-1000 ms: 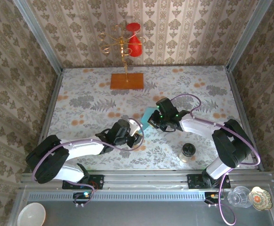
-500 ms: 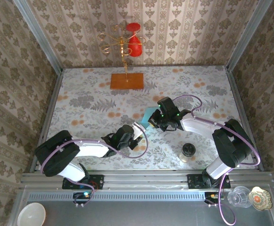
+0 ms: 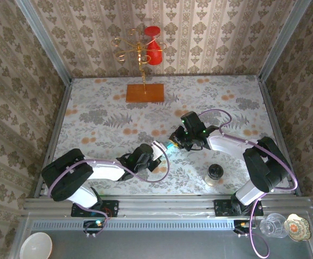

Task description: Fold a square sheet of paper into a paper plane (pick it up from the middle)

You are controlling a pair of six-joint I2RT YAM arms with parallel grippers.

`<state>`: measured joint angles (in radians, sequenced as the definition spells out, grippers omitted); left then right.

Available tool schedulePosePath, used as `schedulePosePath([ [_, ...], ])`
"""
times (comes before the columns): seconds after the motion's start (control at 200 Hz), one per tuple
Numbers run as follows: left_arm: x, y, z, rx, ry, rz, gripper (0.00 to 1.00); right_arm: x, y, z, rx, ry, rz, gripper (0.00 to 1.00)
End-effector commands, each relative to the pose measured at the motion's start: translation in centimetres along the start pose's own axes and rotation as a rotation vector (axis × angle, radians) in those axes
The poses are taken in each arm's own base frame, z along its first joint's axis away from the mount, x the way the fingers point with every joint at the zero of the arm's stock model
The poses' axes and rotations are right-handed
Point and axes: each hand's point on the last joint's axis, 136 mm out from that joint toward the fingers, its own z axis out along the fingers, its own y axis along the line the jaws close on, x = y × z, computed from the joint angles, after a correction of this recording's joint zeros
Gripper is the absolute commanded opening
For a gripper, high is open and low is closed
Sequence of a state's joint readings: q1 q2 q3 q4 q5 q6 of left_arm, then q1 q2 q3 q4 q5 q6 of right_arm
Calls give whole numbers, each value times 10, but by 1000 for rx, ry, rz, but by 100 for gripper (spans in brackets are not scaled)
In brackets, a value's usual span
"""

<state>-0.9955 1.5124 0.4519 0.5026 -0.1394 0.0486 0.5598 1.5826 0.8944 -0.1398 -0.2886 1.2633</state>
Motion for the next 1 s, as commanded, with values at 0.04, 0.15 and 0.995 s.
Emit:
schedulePosePath([
  [0.04,8,-12,6,48,13,-9,7,3,-10,-8,27,10,-1,36],
  [0.15,11,-14,9,57,18,-22,7,1,-15,-11,40,-1,-9,42],
  [0.995,32,-41,15,244,175,-195,6,-29,-64,-65,172,-200,-201,66],
])
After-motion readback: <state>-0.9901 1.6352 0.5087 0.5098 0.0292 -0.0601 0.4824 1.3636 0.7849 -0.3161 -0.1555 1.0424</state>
